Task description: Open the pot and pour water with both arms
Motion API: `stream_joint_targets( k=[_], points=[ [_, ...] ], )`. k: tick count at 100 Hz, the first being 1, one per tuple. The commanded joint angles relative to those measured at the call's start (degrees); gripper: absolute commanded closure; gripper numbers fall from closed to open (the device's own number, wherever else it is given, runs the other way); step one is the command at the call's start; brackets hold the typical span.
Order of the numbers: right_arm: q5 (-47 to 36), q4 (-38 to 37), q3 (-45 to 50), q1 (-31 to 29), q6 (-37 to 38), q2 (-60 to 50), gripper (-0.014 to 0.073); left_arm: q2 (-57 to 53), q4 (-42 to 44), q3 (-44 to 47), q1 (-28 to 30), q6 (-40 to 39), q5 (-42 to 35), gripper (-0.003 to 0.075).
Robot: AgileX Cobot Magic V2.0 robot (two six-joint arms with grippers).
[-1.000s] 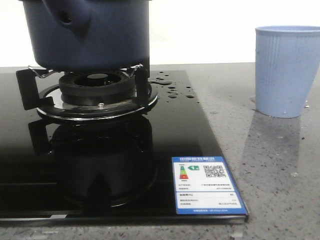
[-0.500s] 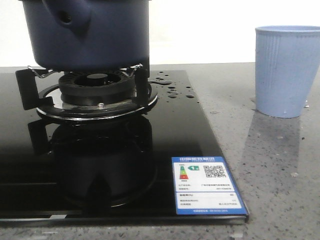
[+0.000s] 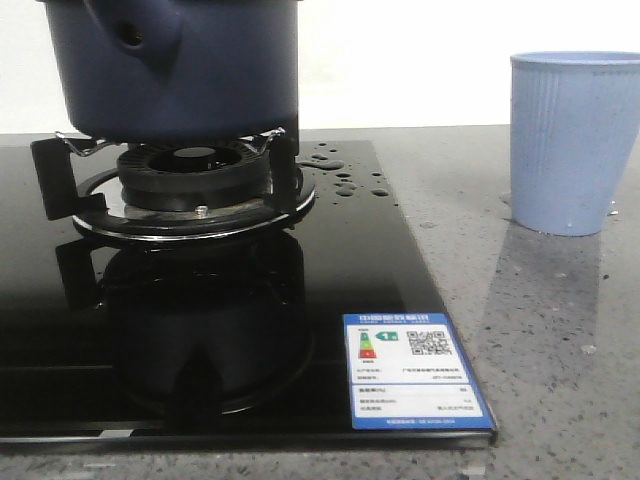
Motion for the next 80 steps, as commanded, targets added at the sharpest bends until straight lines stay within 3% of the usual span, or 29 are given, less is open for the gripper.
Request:
stream_joint_targets(
  k=[1,80],
  points=[
    [0.9,-0.2,-1.5,-0.4,-0.2,0.6,0.0659,-1.5,-0.3,2.2,0.0,-0.6,-3.0,0.0739],
    [1.6,-0.2,0.4,-0.4,-0.2,0.6,0.0659,-1.5,-0.3,2.2,0.0,-0.6,-3.0,0.0739]
  ],
)
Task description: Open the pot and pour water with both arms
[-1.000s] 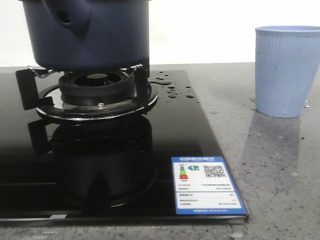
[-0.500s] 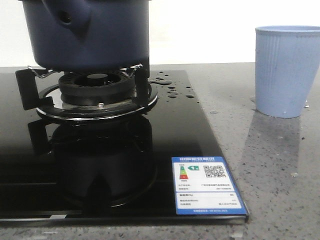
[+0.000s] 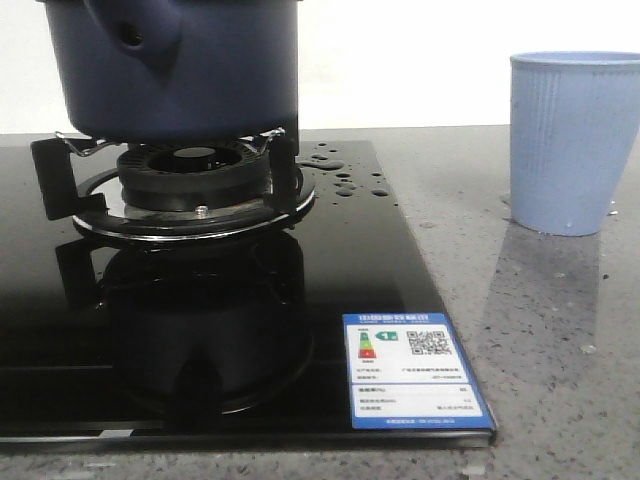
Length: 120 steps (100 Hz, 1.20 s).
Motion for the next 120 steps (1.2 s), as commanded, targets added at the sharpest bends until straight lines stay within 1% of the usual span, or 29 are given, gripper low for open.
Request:
stream_joint_targets(
  k=[1,10,31,34,36,38,43,44,45,46,47,48,49,50,51,52,53,54,55,58,62,65,68,75,88,96,105,116,120],
  points=[
    [1.7,-0.2,0.1,-0.4,-0.2,0.6,0.0659,-1.5,-0.3,2.2,0.0,-0.6,-3.0,0.0739],
    [5.3,-0.2,2.0,-0.4,-0.2,0.6,0.0659,-1.5,-0.3,2.2,0.0,-0.6,-3.0,0.0739],
    [5.5,-0.3,5.1,-0.4,-0.2,0.6,0.0659,-1.5,-0.3,2.2,0.0,-0.6,-3.0,0.0739],
    [5.5,0.6,5.2,-0.4,-0.2,0.6,0.0659,-1.5,-0.3,2.2,0.0,-0.6,-3.0,0.0739],
    [5.5,2.9,5.5,-0.4,-0.7,0.6,0.0659,-1.5,-0.3,2.2,0.0,-0.6,-3.0,0.0739],
    [5.3,7.0,5.6,-0.4,-2.9,0.6,0.0659,-1.5,-0.3,2.2,0.0,-0.6,-3.0,0.0739],
    [5.6,19.3,6.1,-0.4,-13.8,0.6,0.0659,-1.5,-0.3,2.2,0.0,-0.6,-3.0,0.0739],
    [6.0,22.8,6.2,-0.4,-17.8,0.6,0.0659,-1.5,-0.3,2.2,0.0,-0.6,-3.0,0.0739],
    [6.2,24.7,6.1,-0.4,-19.8,0.6,0.0659,-1.5,-0.3,2.2,0.0,-0.6,-3.0,0.0739],
    [6.6,26.7,6.1,-0.4,-24.0,0.6,0.0659,-1.5,-0.3,2.2,0.0,-0.6,-3.0,0.0739],
    [7.3,30.9,6.2,-0.4,-26.2,0.6,0.0659,-1.5,-0.3,2.2,0.0,-0.6,-3.0,0.0739],
    [7.8,33.2,6.2,-0.4,-30.8,0.6,0.0659,-1.5,-0.3,2.2,0.0,-0.6,-3.0,0.0739],
    [8.7,37.8,6.2,-0.4,-33.3,0.6,0.0659,-1.5,-0.3,2.2,0.0,-0.6,-3.0,0.0739],
    [9.2,40.1,6.2,-0.4,-35.8,0.6,0.0659,-1.5,-0.3,2.2,0.0,-0.6,-3.0,0.0739],
    [10.3,44.6,6.2,-0.4,-40.8,0.6,0.0659,-1.5,-0.3,2.2,0.0,-0.6,-3.0,0.0739],
    [10.9,46.8,6.2,-0.4,-43.2,0.6,0.0659,-1.5,-0.3,2.2,0.0,-0.6,-3.0,0.0739],
    [12.2,51.0,6.2,-0.4,-47.8,0.5,0.0659,-1.5,-0.3,2.2,0.0,-0.6,-3.0,0.0739],
    [12.9,53.0,6.2,-0.4,-50.0,0.6,0.0659,-1.5,-0.3,2.2,0.0,-0.6,-3.0,0.0739],
    [13.6,54.8,6.2,-0.4,-53.9,0.5,0.0659,-1.5,-0.3,2.2,0.0,-0.6,-3.0,0.0739],
    [17.4,62.3,6.2,-0.6,-59.9,0.3,0.0659,-1.5,-0.3,2.2,0.0,-0.6,-3.0,0.0739],
    [21.2,67.2,6.2,-1.1,-64.0,0.3,0.0659,-1.5,-0.3,2.2,0.0,-0.6,-3.0,0.0739],
    [25.1,70.3,6.2,-1.6,-64.6,0.3,0.0659,-1.5,-0.3,2.2,0.0,-0.6,-3.0,0.0739],
    [27.3,71.4,6.3,-2.4,-64.7,0.3,0.0659,-1.5,-0.3,2.2,0.0,-0.6,-3.0,0.0739],
    [28.7,72.2,7.3,-4.5,-64.7,0.3,0.0659,-1.5,-0.3,2.2,0.0,-0.6,-3.0,0.0739],
    [25.5,75.2,9.7,-10.7,-64.7,0.2,0.0659,-1.5,-0.3,2.2,0.0,-0.6,-3.0,0.0739],
    [22.8,79.4,11.8,-15.6,-64.9,0.2,0.0659,-1.5,-0.3,2.2,0.0,-0.6,-3.0,0.0739],
    [18.6,81.8,15.0,-19.7,-67.6,0.2,0.0659,-1.5,-0.3,2.2,0.0,-0.6,-3.0,0.0739],
    [13.8,83.2,18.5,-21.8,-67.8,0.2,0.0659,-1.5,-0.3,2.2,0.0,-0.6,-3.0,0.0739],
    [16.0,83.8,18.4,-22.0,-67.8,0.2,0.0659,-1.5,-0.3,2.2,0.0,-0.6,-3.0,0.0739]
  ],
)
